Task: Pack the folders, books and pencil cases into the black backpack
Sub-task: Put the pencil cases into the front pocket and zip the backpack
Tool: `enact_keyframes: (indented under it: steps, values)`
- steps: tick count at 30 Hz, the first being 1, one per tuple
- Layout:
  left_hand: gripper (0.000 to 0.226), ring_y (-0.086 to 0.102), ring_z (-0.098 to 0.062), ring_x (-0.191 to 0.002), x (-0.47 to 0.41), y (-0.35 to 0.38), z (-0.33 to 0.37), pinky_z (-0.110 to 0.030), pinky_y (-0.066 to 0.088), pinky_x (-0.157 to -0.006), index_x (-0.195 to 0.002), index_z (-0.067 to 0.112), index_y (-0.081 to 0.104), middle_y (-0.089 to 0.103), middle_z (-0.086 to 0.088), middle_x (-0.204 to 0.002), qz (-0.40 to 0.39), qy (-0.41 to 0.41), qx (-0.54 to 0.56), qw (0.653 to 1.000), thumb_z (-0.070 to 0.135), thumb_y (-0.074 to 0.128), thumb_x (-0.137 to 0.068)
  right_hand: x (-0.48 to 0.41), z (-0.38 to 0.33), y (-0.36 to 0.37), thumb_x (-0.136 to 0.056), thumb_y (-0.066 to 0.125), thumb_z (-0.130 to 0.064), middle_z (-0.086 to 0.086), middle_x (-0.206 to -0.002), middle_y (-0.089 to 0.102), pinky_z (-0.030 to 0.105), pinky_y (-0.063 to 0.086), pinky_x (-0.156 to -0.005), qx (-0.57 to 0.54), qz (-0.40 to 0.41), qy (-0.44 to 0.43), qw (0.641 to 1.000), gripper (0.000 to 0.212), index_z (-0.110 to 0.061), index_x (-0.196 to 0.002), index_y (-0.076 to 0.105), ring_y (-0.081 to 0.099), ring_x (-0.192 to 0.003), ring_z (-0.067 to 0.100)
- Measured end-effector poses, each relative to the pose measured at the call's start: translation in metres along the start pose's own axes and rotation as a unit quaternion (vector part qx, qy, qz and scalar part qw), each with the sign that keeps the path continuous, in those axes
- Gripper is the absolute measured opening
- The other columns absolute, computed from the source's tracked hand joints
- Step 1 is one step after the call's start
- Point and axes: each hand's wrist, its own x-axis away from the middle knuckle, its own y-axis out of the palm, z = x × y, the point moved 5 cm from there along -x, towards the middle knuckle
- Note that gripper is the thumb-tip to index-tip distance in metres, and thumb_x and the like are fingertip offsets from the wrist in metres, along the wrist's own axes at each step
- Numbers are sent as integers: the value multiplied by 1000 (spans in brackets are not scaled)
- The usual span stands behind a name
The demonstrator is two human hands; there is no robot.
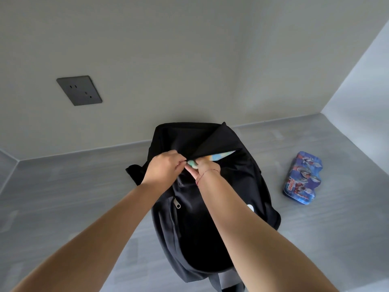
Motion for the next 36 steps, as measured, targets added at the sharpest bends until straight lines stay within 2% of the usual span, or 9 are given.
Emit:
enact_keyframes:
  steps: [3, 6, 12, 21, 25, 28, 30, 33, 36]
  values:
    - [12, 63, -21, -77, -1, 1, -13, -30, 48, -64, -92, 9, 72, 66, -6, -85, -2, -59, 12, 998, 15, 62, -87, 11, -1, -7, -92, 49, -1, 18, -112, 61, 42, 48, -93, 45, -74, 25, 996, 29, 1, -121, 53, 59, -112, 30]
    - [14, 62, -19, -80, 0, 5, -13, -31, 50, -68, -96, 11, 71, 65, -4, -87, 1, -71, 37, 997, 16, 64, -86, 21, -19, -28, -97, 46, -21, 19, -142, 42, 48, 32, -108, -7, -110, 32, 993, 44, -5, -138, 37, 39, -134, 34]
    - [12, 61, -18, -75, -2, 10, -6, -28, 48, -66, -93, 8, 72, 65, -5, -85, 11, -78, 64, 995, 13, 64, -86, 0, -28, -17, -92, 33, -60, 26, -151, 23, 53, 22, -114, -206, -216, 38, 954, 72, -19, -149, 19, 25, -139, 42]
    - [20, 59, -18, -90, -12, 21, 9, -33, 53, -75, -101, 11, 68, 64, -3, -94, 19, -59, 30, 998, 20, 68, -83, 2, -41, -56, -95, 31, -53, 20, -144, 39, 47, 24, -115, -75, -216, 26, 973, 68, -4, -141, 32, 33, -138, 32]
    - [26, 59, -25, -96, -25, 41, 50, -36, 47, -82, -103, 12, 67, 63, -4, -100, 43, 17, -12, 999, 24, 71, -80, 3, -100, -154, -97, 45, -17, 15, -107, 63, 38, 46, -95, 90, -56, -148, 983, 25, -3, -115, 56, 60, -104, 27]
    - [17, 59, -24, -88, -35, 67, 106, -28, 42, -79, -94, 13, 69, 64, -1, -93, 52, 67, 27, 996, 23, 64, -81, -16, -152, -239, -81, 59, -10, 13, -81, 60, 30, 45, -73, 262, 176, -266, 911, 9, -8, -88, 64, 56, -78, 25]
    - [15, 59, -21, -91, -39, 99, 144, -24, 40, -79, -95, 14, 68, 65, -1, -94, -10, 51, 107, 993, 21, 60, -84, -29, -173, -279, -82, 61, -10, 11, -86, 59, 21, 43, -60, 290, 275, -254, 881, 18, -1, -96, 65, 54, -72, 24]
    - [27, 56, -17, -107, -44, 169, 181, -27, 44, -90, -113, 15, 63, 60, -2, -114, -158, -80, 217, 960, 25, 58, -89, -51, -191, -308, -86, 61, -11, 12, -84, 60, 17, 40, -43, 266, 285, -215, 896, 22, 3, -103, 61, 54, -66, 22]
    - [45, 51, -19, -122, -52, 232, 198, -31, 41, -101, -130, 15, 51, 53, -4, -134, -255, -205, 251, 911, 34, 56, -90, -72, -199, -319, -87, 60, -12, 9, -68, 56, 22, 46, -49, 222, 246, -181, 926, 13, -1, -95, 60, 53, -53, 17]
